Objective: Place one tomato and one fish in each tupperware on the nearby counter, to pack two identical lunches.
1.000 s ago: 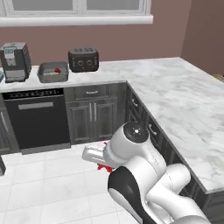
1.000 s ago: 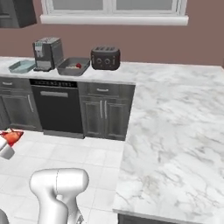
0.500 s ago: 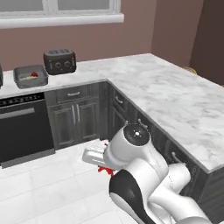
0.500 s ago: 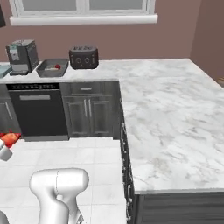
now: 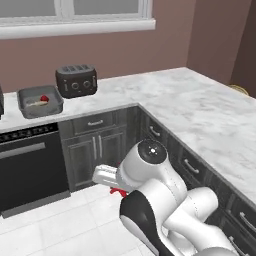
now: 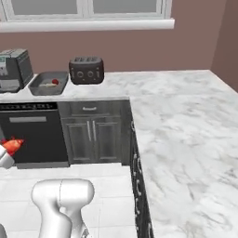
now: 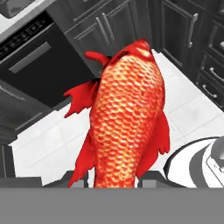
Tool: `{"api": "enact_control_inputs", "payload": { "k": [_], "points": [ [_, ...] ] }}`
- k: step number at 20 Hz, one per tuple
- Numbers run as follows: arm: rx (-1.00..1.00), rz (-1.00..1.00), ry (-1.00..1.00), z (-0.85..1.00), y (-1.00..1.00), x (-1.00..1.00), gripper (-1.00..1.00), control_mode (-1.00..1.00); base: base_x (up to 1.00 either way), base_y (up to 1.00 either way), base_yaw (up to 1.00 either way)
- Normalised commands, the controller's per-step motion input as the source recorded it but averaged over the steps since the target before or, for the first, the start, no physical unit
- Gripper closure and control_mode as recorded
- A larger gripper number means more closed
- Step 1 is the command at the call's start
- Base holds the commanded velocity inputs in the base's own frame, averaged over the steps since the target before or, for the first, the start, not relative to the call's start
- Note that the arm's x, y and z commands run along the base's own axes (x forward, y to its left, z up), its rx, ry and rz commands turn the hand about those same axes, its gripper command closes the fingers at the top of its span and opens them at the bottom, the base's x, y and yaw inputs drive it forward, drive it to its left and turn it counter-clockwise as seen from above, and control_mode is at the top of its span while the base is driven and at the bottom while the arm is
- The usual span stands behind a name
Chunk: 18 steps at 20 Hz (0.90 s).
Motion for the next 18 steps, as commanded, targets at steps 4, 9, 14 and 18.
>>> {"api": "enact_control_inputs", "payload": {
  "k": [4, 9, 14, 18],
  "points": [
    [0.00, 0.00, 0.00, 0.00, 0.00, 0.00, 1.00, 1.00, 1.00, 0.12, 0.12],
    [0.00, 0.00, 0.00, 0.00, 0.00, 0.00, 1.00, 1.00, 1.00, 0.44, 0.36],
    [0.00, 0.00, 0.00, 0.00, 0.00, 0.00, 1.00, 1.00, 1.00, 0.35, 0.37],
    [0.00, 0.00, 0.00, 0.00, 0.00, 0.00, 1.00, 1.00, 1.00, 0.69, 0.28]
  ]
}}
